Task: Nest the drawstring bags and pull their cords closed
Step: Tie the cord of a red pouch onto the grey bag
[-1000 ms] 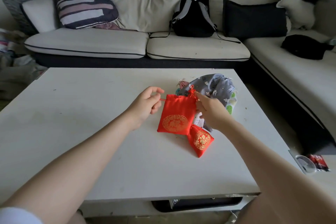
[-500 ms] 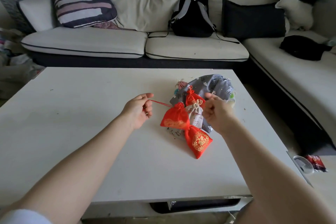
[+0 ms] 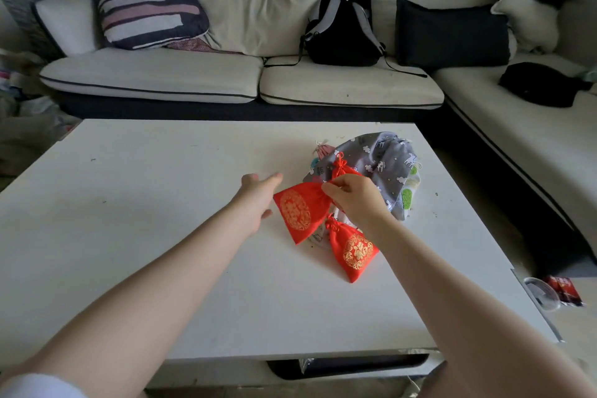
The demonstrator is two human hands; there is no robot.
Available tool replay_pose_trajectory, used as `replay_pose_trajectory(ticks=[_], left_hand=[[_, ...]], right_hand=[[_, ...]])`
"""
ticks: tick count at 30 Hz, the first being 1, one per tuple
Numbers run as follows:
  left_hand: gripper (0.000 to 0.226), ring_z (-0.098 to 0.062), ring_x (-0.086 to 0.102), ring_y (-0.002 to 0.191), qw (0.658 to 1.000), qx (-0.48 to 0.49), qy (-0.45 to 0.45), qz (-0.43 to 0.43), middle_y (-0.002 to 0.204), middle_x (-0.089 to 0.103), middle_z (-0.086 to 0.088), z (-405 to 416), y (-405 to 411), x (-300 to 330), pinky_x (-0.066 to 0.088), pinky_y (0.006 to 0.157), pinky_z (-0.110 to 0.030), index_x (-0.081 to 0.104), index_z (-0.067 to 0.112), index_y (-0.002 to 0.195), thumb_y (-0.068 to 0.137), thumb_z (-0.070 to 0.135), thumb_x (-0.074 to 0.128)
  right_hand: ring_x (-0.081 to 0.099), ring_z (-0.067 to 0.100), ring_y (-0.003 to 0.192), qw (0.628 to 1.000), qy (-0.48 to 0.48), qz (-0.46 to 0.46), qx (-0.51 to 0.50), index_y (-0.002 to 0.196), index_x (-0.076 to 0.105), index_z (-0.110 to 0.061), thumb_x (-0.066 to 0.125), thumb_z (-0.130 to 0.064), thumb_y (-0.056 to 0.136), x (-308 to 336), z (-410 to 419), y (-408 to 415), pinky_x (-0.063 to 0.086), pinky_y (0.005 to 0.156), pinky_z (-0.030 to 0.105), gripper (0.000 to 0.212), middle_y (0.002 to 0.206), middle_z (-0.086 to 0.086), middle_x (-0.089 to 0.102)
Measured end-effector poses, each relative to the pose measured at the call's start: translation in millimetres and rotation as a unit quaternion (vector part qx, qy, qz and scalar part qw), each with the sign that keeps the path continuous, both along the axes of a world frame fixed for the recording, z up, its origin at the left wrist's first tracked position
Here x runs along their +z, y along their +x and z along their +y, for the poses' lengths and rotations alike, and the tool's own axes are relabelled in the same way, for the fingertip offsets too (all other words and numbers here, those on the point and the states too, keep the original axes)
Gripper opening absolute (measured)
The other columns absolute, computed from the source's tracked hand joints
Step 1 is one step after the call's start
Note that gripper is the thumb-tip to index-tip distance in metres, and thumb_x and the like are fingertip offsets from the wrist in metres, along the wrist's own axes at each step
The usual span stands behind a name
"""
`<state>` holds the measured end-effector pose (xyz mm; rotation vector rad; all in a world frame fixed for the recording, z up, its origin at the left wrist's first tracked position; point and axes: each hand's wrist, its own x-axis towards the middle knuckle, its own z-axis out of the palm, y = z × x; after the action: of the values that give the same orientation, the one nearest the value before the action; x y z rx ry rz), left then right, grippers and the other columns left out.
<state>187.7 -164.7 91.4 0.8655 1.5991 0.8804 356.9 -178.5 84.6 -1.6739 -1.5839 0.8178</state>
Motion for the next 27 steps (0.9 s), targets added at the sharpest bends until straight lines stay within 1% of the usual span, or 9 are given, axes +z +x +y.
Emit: replay_pose_trajectory(ticks=[2,5,8,10,12,16,19,23,27], left_hand=[[0.04,-0.018,0.052,0.096,0.989,-0.027,0.081,0.121,0.121,0.051,-0.005,-8,5,-5,0.04,0.078,-0.026,0.048,0.014,0.124,0.09,0.035,0.054],[0.023,-0.01,0.056,0.072,0.98,-0.131,0.141,0.057,0.089,0.061,0.0,-21,21,-4,0.044,0.059,-0.017,0.061,0.011,0.105,0.095,0.026,0.047],[0.03,-0.016,0.061,0.069,0.982,-0.142,0.115,0.046,0.086,0.065,-0.002,-23,27,-2,0.049,0.067,-0.028,0.062,0.012,0.098,0.097,0.032,0.04],[0.03,-0.022,0.064,0.08,0.976,-0.111,0.147,0.12,0.094,0.066,-0.003,-19,26,-2,0.052,0.075,-0.036,0.059,0.011,0.1,0.094,0.037,0.046],[0.029,-0.02,0.061,0.086,0.959,-0.091,0.206,0.17,0.098,0.06,0.001,-18,24,0,0.05,0.074,-0.033,0.055,0.012,0.104,0.09,0.038,0.053],[0.025,-0.013,0.054,0.065,0.945,-0.157,0.219,0.186,0.069,0.059,0.006,-22,25,6,0.042,0.059,-0.025,0.057,0.019,0.079,0.093,0.037,0.048],[0.028,-0.018,0.059,0.06,0.968,-0.134,0.176,0.119,0.069,0.067,-0.005,-20,26,5,0.053,0.068,-0.034,0.057,0.015,0.078,0.093,0.038,0.049],[0.032,-0.02,0.067,0.067,0.993,-0.092,0.07,0.005,0.076,0.069,-0.006,-16,27,4,0.056,0.078,-0.028,0.062,0.012,0.074,0.091,0.038,0.054],[0.03,-0.019,0.064,0.067,0.996,-0.056,0.0,-0.067,0.075,0.066,-0.003,-16,27,6,0.055,0.064,-0.02,0.062,0.007,0.076,0.089,0.034,0.06]], right_hand=[[0.04,0.01,0.046,1.0,0.009,-0.017,-0.012,0.092,0.067,-0.013,0.06,-0.03,0.089,-1,-1,0,0.031,0.048,0.024,0.019,0.06,-0.004,0.053],[0.04,0.0,0.052,0.997,0.037,-0.064,0.004,0.097,0.067,-0.017,0.061,-0.033,0.087,-5,-3,-3,0.032,0.055,0.023,0.019,0.061,-0.016,0.049],[0.041,-0.006,0.056,0.988,0.093,-0.117,0.029,0.1,0.065,-0.022,0.062,-0.036,0.085,-7,-9,-5,0.033,0.068,0.025,0.021,0.059,-0.021,0.047],[0.046,-0.002,0.054,0.98,0.127,-0.145,0.051,0.104,0.065,-0.024,0.062,-0.038,0.085,-6,-14,-5,0.034,0.064,0.025,0.024,0.059,-0.017,0.055],[0.051,0.005,0.058,0.97,0.165,-0.168,0.064,0.106,0.065,-0.023,0.063,-0.037,0.084,-5,-17,-4,0.035,0.056,0.024,0.026,0.069,-0.009,0.065],[0.055,0.015,0.052,0.943,0.265,-0.195,0.054,0.098,0.067,-0.016,0.061,-0.039,0.081,-6,-19,-6,0.032,0.048,0.021,0.029,0.063,-0.002,0.066],[0.061,0.019,0.052,0.934,0.292,-0.201,0.054,0.097,0.067,-0.02,0.048,-0.049,0.081,-11,-17,-8,0.046,0.051,0.03,0.038,0.06,-0.004,0.067],[0.063,0.024,0.053,0.914,0.325,-0.233,0.061,0.094,0.067,-0.023,0.041,-0.051,0.083,-17,-17,-8,0.051,0.053,0.038,0.039,0.06,-0.005,0.068],[0.057,0.021,0.044,0.895,0.357,-0.262,0.054,0.087,0.068,-0.021,0.046,-0.045,0.083,-17,-17,-7,0.048,0.045,0.031,0.032,0.052,-0.007,0.063]])
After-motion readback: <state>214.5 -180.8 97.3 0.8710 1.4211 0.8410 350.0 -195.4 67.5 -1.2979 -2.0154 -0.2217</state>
